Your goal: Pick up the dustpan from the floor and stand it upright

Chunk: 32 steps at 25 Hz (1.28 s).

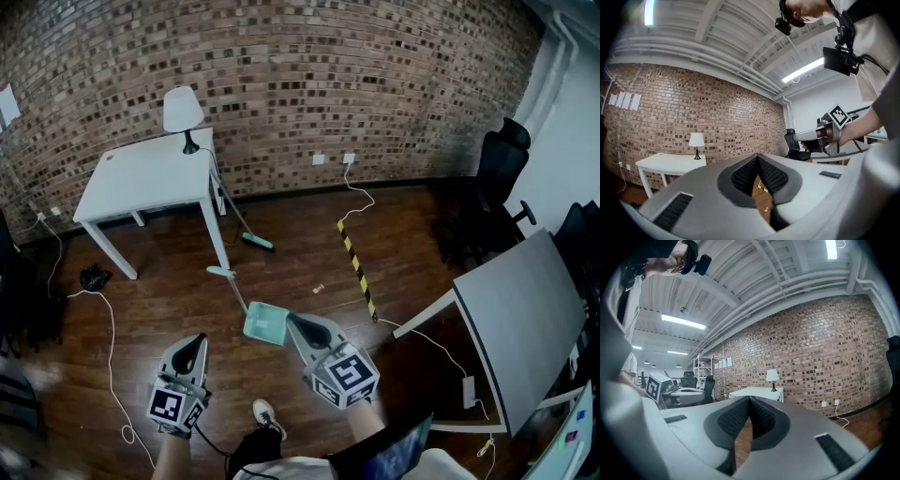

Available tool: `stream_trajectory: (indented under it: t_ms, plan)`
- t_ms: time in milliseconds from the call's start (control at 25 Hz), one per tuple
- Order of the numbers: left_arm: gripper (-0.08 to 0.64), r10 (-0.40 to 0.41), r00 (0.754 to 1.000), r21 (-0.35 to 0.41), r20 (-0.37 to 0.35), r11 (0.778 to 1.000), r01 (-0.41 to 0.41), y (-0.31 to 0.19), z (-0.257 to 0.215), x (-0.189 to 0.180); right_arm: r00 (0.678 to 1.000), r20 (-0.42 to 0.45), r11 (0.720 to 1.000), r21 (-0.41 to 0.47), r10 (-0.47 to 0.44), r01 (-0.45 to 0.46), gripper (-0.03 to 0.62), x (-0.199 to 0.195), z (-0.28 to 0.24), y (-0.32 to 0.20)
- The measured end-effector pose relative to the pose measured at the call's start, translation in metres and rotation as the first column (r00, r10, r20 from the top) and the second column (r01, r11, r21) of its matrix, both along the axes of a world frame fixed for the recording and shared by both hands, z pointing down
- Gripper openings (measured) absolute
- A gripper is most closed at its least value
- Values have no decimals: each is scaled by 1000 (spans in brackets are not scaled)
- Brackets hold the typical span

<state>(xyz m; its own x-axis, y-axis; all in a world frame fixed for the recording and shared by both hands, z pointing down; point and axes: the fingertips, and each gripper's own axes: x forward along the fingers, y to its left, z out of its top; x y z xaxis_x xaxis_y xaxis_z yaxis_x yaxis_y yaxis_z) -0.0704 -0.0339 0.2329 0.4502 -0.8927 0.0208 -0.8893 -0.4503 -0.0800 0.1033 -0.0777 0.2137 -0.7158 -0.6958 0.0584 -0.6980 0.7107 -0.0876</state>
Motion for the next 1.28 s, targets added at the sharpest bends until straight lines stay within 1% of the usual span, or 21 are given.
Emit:
stream_trajectory:
  t_ms: [120,240,320,400,520,680,840,1000,1120,1200,1280]
  plan:
    - [5,17,999,15,-47,1000,-16,30,-4,26,1000,31,1000,26,2,-3,-15,19,-10,27]
    - [5,15,996,36,-83,999,-12,70,-6,60,999,42,999,39,-24,22,-15,46,-9,69]
    - [5,1,997,37,-82,999,2,102,-3,90,999,32,998,43,-37,36,-15,72,-6,103]
    - [5,-12,997,30,-72,999,14,135,2,122,999,3,998,41,-46,46,-15,103,-3,137]
    - [5,-36,997,11,-71,999,37,176,6,157,998,-41,997,55,-49,51,-15,141,-2,180]
    - [5,-43,997,17,-72,999,44,220,2,194,998,-27,996,67,-50,52,-15,182,-8,221]
    - [5,-10,997,25,-80,1000,12,258,-9,231,999,-3,998,51,-35,35,-15,213,-13,251]
    - [5,-5,997,24,-74,1000,7,280,-14,245,999,-12,997,64,-51,52,-15,222,-17,279]
    - [5,13,997,22,-74,1000,-12,293,-20,252,999,-27,997,57,-41,42,-15,228,-18,293]
    - [5,20,998,30,-63,999,-18,300,-27,252,999,-24,998,46,-33,34,-15,228,-18,299]
    - [5,7,999,35,-53,999,-5,305,-33,247,999,-20,999,41,-35,35,-15,223,-20,306]
